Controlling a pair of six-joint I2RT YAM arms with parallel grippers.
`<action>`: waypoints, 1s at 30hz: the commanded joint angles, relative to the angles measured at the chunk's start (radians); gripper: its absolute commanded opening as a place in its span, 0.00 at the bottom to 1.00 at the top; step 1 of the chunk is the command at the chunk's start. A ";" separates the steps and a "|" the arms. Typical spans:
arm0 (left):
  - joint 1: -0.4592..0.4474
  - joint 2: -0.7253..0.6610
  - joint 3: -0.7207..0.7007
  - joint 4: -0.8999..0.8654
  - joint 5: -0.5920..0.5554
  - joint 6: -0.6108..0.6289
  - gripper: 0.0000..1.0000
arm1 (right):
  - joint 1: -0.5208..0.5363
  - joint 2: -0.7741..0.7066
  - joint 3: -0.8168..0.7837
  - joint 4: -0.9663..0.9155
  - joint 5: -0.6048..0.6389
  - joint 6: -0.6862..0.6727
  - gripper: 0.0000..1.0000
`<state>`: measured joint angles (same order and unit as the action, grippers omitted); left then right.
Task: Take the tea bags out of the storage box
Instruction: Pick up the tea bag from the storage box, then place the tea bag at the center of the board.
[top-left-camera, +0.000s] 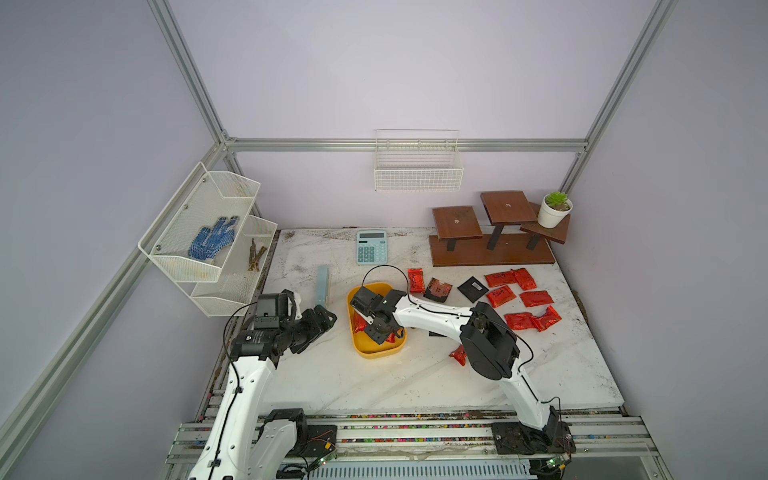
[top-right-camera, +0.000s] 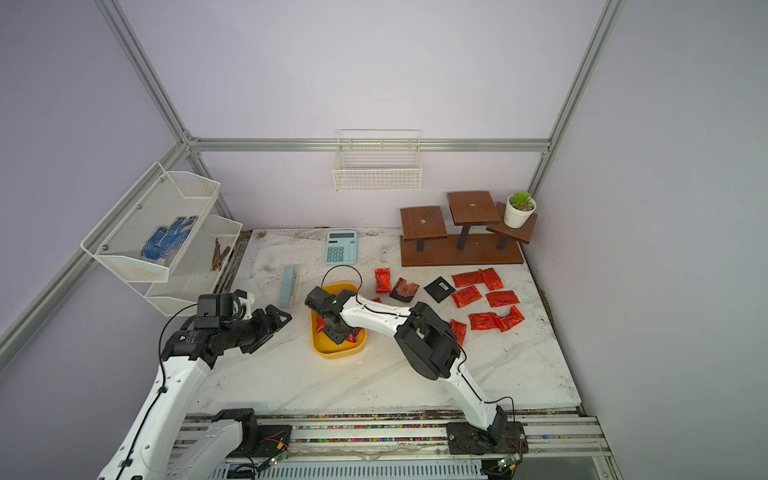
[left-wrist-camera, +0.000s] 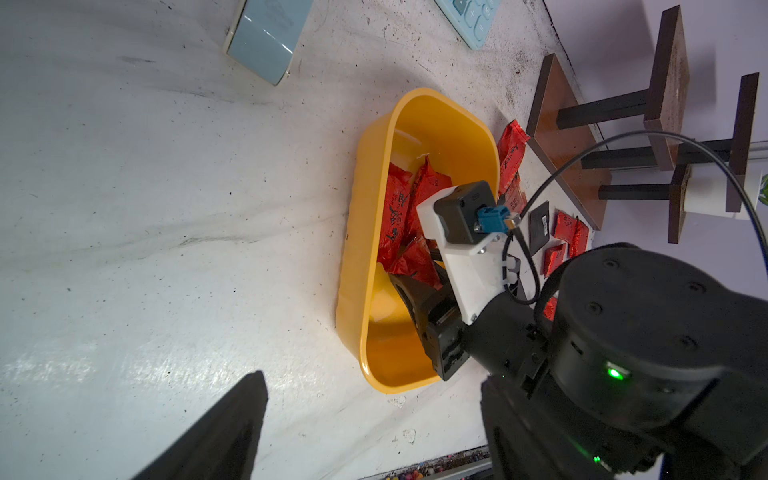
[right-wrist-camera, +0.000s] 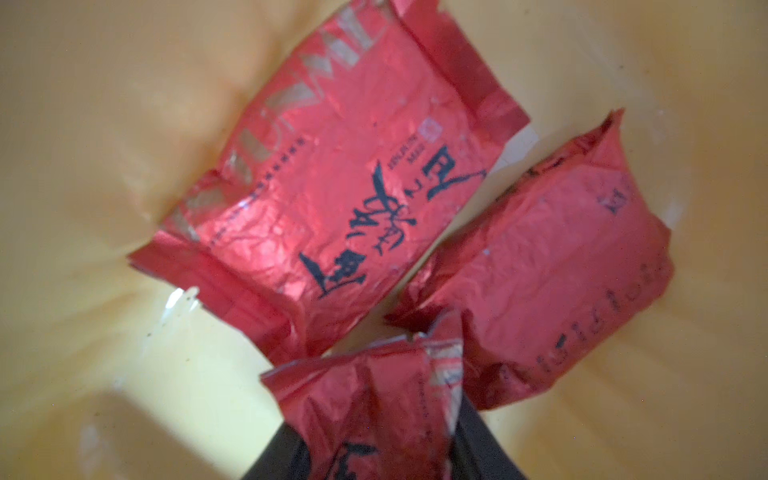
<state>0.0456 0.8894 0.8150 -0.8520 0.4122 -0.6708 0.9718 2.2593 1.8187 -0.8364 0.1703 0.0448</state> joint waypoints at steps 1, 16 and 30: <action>0.009 -0.019 0.032 0.003 0.010 -0.008 0.84 | 0.007 -0.046 0.007 0.019 0.004 0.033 0.40; 0.009 -0.036 0.020 0.001 0.049 0.002 0.83 | -0.014 -0.284 -0.008 0.029 0.024 0.175 0.39; -0.035 -0.050 -0.030 0.054 0.062 -0.043 0.82 | -0.066 -0.791 -0.651 0.181 0.019 0.445 0.38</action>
<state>0.0292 0.8497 0.7879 -0.8394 0.4641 -0.6949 0.9146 1.5181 1.2663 -0.7204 0.1928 0.3923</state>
